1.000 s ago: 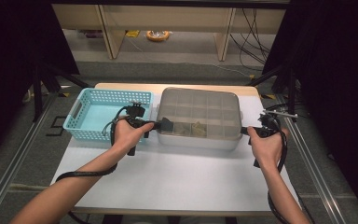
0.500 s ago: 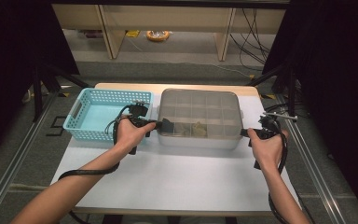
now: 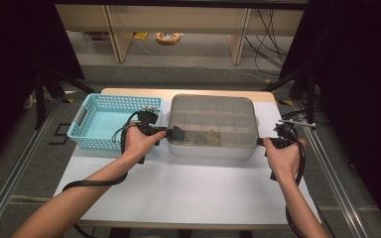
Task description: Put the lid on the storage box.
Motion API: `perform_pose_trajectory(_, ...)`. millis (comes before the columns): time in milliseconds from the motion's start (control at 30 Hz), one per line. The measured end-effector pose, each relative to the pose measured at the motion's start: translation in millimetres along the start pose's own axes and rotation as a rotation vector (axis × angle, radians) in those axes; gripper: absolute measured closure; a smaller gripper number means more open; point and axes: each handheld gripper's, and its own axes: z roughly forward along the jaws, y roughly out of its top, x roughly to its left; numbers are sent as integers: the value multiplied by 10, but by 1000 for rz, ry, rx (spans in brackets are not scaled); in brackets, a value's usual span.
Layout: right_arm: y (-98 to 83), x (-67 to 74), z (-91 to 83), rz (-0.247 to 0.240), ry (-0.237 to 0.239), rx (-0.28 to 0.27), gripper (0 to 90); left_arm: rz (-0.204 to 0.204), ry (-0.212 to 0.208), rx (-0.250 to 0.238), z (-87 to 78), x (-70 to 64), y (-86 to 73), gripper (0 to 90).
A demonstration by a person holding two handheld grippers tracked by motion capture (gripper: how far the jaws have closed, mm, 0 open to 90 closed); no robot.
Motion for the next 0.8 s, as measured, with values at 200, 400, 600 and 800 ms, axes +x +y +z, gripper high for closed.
perform_pose_trajectory(200,-4,1,-9,-2,2,-5,865,8,5,-20,-19,-7,7,686)
perform_pose_trajectory(400,-29,-9,-36,11,19,-21,884,27,-2,-38,-115,-6,7,694)
perform_pose_trajectory(600,-83,-17,-97,-19,17,-46,897,33,-19,-55,-253,-2,-98,705)
perform_pose_trajectory(800,-146,-34,-133,-21,32,-57,892,41,-23,-64,-351,31,-211,703)
